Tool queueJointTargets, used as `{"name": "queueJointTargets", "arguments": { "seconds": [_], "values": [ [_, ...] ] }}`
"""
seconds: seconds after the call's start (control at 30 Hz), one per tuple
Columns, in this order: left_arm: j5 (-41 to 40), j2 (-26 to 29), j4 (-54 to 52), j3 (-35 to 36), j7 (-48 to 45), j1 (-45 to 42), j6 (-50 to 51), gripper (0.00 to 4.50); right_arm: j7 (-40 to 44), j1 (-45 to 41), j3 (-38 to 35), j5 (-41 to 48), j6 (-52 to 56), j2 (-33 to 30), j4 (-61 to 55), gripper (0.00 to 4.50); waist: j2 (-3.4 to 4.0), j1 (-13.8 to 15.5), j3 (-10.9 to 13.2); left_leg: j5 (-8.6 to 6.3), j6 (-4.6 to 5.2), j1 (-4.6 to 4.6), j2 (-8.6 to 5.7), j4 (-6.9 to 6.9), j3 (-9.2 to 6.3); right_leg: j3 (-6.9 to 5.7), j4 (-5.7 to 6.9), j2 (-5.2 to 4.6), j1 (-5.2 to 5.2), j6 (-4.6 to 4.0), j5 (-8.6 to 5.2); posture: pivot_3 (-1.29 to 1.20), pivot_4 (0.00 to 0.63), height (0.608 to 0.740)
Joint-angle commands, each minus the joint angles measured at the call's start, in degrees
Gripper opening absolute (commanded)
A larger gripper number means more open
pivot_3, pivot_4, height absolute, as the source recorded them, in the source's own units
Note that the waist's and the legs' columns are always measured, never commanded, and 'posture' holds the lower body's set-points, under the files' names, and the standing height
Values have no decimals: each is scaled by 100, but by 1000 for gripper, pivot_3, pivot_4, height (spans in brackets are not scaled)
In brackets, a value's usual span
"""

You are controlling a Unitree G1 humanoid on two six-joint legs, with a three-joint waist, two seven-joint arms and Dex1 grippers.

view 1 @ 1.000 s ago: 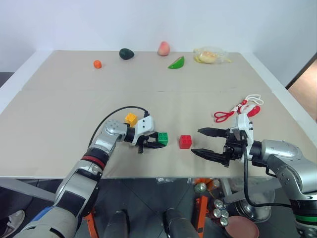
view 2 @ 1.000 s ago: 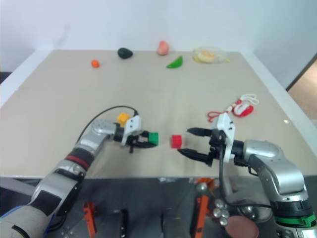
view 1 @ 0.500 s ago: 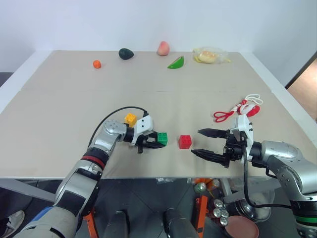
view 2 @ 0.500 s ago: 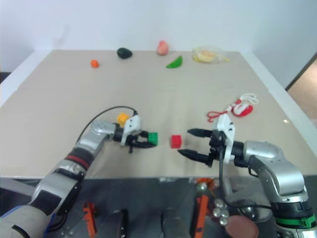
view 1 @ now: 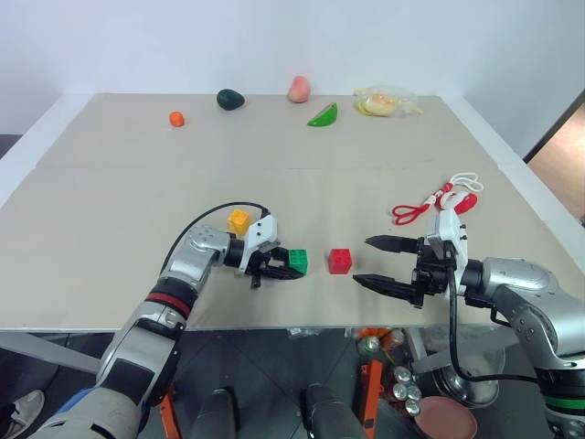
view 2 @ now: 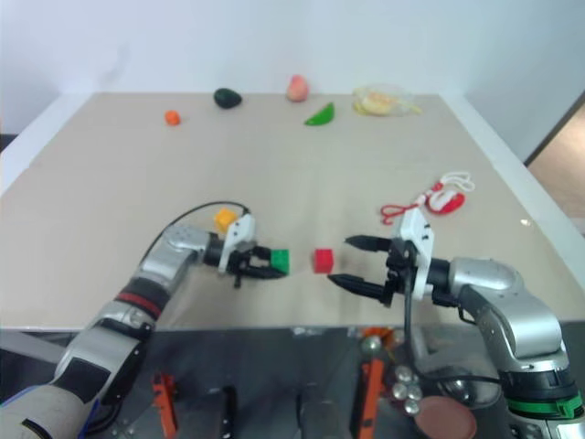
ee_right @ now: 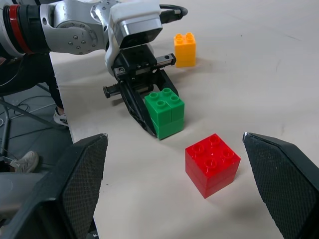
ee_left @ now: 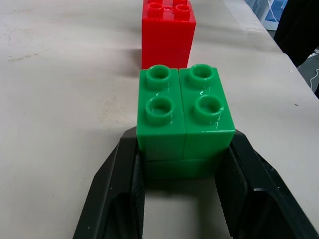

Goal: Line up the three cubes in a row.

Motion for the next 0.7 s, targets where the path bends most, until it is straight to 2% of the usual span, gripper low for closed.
{"name": "queueJointTargets", "arguments": {
  "seconds": [0.03,0.13,0.43,0.47,0.5,0.6,0.7],
  "values": [
    [277,39,337,6,469,-71,-510,1332,46,-65,-109,44,-56,-64,-81,4500,0,2,0,0,0,2,0,0,0,0,0,0,1,0,0,0,150,740],
    [378,5,597,20,658,-169,-870,1332,51,-58,-110,36,-52,-67,-83,4500,0,4,0,2,2,5,0,6,0,0,0,0,6,-2,7,0,150,740],
    [290,-37,719,-15,372,-171,-922,1332,38,-50,-128,35,-37,-67,-92,4500,1,-2,-1,13,8,8,-1,9,0,1,0,0,5,-10,25,0,150,740],
    [246,-35,685,-1,310,-155,-849,2411,36,-47,-130,37,-35,-68,-96,4500,1,-1,-1,13,8,7,-1,9,0,1,0,0,5,-7,24,0,150,740],
    [189,-32,640,11,206,-141,-746,2607,32,-47,-132,39,-33,-66,-99,4500,1,-2,-1,13,8,6,-1,8,0,1,0,0,4,-7,22,0,150,740],
    [115,-35,553,41,52,-128,-588,3655,40,-57,-128,37,-38,-67,-87,4500,1,-3,-1,12,8,4,-1,3,0,1,0,0,3,-3,15,0,150,740],
    [24,-43,390,63,-100,-84,-459,4467,47,-79,-116,37,-40,-62,-76,4500,1,0,-1,10,8,2,-1,-6,-1,1,0,1,2,0,4,0,150,740]
  ]
}}
